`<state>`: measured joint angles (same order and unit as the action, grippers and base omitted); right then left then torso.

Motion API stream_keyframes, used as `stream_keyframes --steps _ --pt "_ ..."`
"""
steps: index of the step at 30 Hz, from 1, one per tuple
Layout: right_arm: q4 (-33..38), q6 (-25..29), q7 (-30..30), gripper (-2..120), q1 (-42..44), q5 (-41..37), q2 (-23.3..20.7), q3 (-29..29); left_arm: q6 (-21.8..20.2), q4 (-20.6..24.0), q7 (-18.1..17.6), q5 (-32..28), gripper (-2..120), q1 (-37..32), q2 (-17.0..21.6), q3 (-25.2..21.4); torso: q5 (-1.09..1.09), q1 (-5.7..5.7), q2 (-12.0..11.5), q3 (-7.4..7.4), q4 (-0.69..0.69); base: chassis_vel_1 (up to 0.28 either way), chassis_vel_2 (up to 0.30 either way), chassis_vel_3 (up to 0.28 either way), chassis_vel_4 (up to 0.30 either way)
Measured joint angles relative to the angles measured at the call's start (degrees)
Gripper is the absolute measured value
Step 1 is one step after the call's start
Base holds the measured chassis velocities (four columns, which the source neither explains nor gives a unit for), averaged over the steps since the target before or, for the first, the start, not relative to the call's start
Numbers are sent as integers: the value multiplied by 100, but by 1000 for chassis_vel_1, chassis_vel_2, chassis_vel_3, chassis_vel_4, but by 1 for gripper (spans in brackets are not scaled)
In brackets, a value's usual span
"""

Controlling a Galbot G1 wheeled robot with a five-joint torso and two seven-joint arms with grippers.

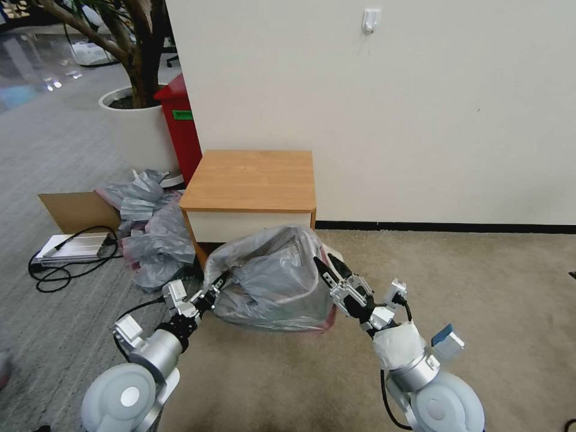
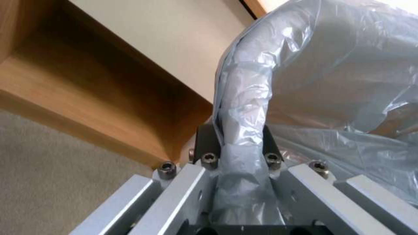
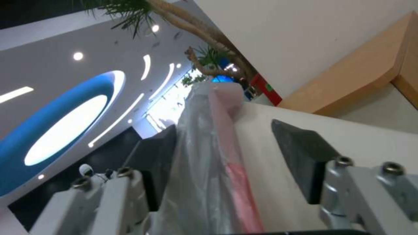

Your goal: Pick up the garbage bag from the table and place it over the trash can.

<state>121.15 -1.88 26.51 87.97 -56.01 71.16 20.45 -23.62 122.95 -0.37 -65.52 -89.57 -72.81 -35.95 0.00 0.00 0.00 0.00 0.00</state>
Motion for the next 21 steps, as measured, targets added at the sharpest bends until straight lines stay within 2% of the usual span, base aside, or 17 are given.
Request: stream_keyframes --steps 2,3,6,8,9,12,16,21 --pt "1 8 12 48 14 2 0 0 1 0 -3 3 3 0 -1 -1 0 0 0 0 0 0 0 0 0" --pt "1 8 12 48 14 2 0 0 1 0 -3 3 3 0 -1 -1 0 0 0 0 0 0 0 0 0" --pt "4 13 20 36 19 4 11 -2 2 0 -4 15 3 1 -7 8 0 0 0 0 0 0 0 0 0" --pt "4 13 21 34 19 5 12 -3 2 0 -5 16 3 0 -7 9 0 0 0 0 0 0 0 0 0" --pt "6 16 15 26 20 7 16 -8 3 0 -6 22 3 0 -9 11 0 0 0 0 0 0 0 0 0" --pt "8 13 11 19 25 19 21 -20 5 7 -2 20 3 3 -11 19 0 0 0 0 -1 0 0 0 0" --pt "19 13 9 0 20 22 32 -22 10 7 -3 30 3 4 -9 18 0 0 0 0 0 0 0 0 0" --pt "30 16 2 0 16 21 34 -21 12 10 -3 45 3 7 -10 24 0 0 0 0 0 0 0 0 0"
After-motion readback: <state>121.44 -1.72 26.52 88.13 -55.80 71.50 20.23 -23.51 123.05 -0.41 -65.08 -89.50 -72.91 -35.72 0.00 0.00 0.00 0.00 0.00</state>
